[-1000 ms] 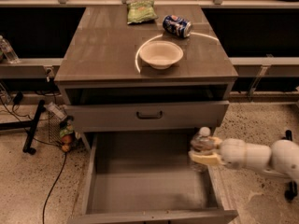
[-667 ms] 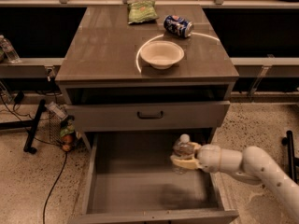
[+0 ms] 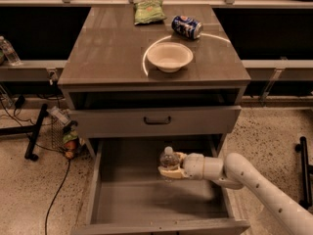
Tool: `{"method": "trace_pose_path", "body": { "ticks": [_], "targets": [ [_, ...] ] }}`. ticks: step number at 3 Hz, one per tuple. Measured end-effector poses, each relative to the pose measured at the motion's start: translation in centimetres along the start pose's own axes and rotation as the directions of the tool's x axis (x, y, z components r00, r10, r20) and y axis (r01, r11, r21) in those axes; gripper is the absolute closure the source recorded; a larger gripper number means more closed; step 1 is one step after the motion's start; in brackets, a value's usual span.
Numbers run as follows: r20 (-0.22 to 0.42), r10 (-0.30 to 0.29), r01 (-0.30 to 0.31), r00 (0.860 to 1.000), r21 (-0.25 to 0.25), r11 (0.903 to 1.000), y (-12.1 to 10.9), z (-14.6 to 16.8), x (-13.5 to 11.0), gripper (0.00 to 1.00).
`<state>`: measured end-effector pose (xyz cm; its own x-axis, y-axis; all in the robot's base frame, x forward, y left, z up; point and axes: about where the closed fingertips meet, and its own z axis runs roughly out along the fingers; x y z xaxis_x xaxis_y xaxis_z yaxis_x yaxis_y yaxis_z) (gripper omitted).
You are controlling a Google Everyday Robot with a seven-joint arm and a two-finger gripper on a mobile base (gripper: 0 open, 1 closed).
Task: Place water bottle into middle drawer
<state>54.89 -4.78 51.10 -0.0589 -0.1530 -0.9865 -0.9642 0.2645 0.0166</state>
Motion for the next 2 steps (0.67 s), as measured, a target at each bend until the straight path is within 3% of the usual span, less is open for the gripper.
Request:
{"method": "trace_pose_path", "body": {
  "ticks": [1,2],
  "targets": [
    [-0.007,-0.019,0.019,1.000,-0.006,0.9998,0.2,3.3,3.3,1.00],
    [-0.006,-0.037,0.037,0.999,-0.013,0.9992,0.3,4.9,4.9,0.98]
  ]
}}
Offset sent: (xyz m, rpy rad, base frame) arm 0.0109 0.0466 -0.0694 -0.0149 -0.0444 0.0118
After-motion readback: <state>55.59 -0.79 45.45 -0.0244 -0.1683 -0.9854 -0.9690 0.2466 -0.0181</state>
